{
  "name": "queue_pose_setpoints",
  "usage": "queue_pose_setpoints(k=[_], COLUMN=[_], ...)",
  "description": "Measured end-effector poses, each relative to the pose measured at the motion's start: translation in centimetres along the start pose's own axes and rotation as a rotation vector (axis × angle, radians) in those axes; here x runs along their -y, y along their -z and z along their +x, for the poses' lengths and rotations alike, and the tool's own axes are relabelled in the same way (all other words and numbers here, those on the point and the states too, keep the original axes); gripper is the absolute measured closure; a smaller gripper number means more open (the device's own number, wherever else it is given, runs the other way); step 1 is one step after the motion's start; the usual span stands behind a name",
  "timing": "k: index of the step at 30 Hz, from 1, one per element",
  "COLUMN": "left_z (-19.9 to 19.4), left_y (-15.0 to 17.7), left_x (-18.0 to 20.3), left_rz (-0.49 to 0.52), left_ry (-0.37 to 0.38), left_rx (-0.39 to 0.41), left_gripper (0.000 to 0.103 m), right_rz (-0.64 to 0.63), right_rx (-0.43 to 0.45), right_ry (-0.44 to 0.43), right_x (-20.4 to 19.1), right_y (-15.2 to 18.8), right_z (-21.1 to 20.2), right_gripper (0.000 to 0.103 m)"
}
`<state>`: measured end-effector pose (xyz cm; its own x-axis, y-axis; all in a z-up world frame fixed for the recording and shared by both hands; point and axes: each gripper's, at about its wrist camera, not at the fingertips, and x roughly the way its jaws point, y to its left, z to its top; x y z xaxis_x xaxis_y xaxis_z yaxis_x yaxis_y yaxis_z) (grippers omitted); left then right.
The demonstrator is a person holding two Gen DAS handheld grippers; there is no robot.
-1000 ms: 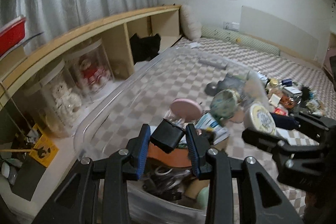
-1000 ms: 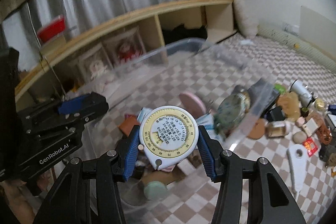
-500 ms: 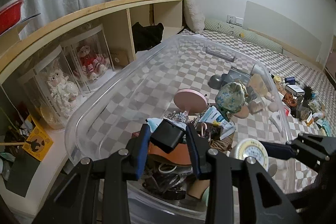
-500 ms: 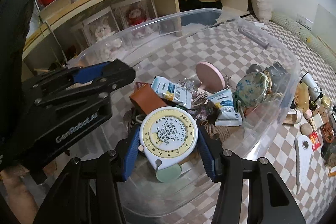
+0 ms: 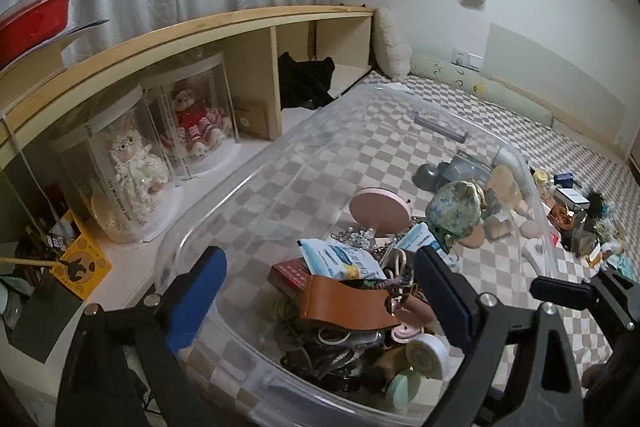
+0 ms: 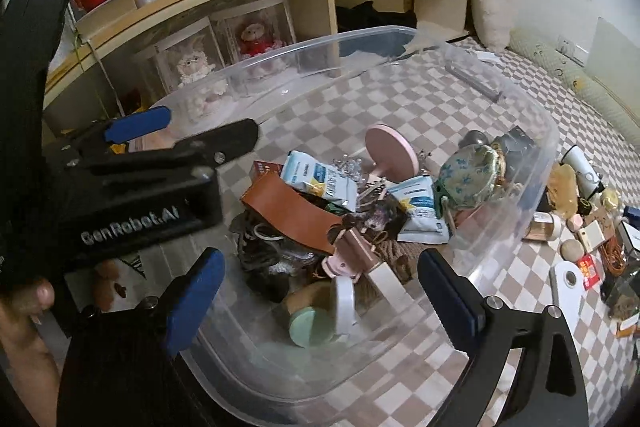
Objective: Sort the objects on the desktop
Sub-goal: 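Withdraw both grippers from the bin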
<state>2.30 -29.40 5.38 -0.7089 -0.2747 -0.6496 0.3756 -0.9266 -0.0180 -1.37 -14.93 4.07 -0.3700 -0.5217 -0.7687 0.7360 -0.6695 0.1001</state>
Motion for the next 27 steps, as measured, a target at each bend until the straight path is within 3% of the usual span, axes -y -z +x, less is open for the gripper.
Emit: queue_pose_setpoints(k=[4, 22, 24, 27], left_z=[-0.2, -1.5, -1.9, -2.4], left_y=[-0.1, 0.2, 0.3, 0.5], left_x=[-0.2, 2.0, 2.3, 2.5], left_rz=[-0.008, 0.067, 0.072, 0.067], left_ry=[-0.002, -0.011, -0.015, -0.016], left_rx=[0.000, 0.016, 0.022, 0.026], left_gripper=[0.003, 0.003, 0.002, 0.002], right_rz=[0.015, 0.023, 0.026, 0.034], right_rx=[0.005, 0.033, 0.046, 0.054], right_ry=[0.010, 0.086, 0.101, 0.125], right_x=[0.4, 2.0, 2.2, 3.0], right_y=[-0.1, -0.1, 0.2, 0.9], right_z=[-0.3, -2.1, -2.7, -3.4], right_gripper=[0.006, 0.006, 0.000, 0.000])
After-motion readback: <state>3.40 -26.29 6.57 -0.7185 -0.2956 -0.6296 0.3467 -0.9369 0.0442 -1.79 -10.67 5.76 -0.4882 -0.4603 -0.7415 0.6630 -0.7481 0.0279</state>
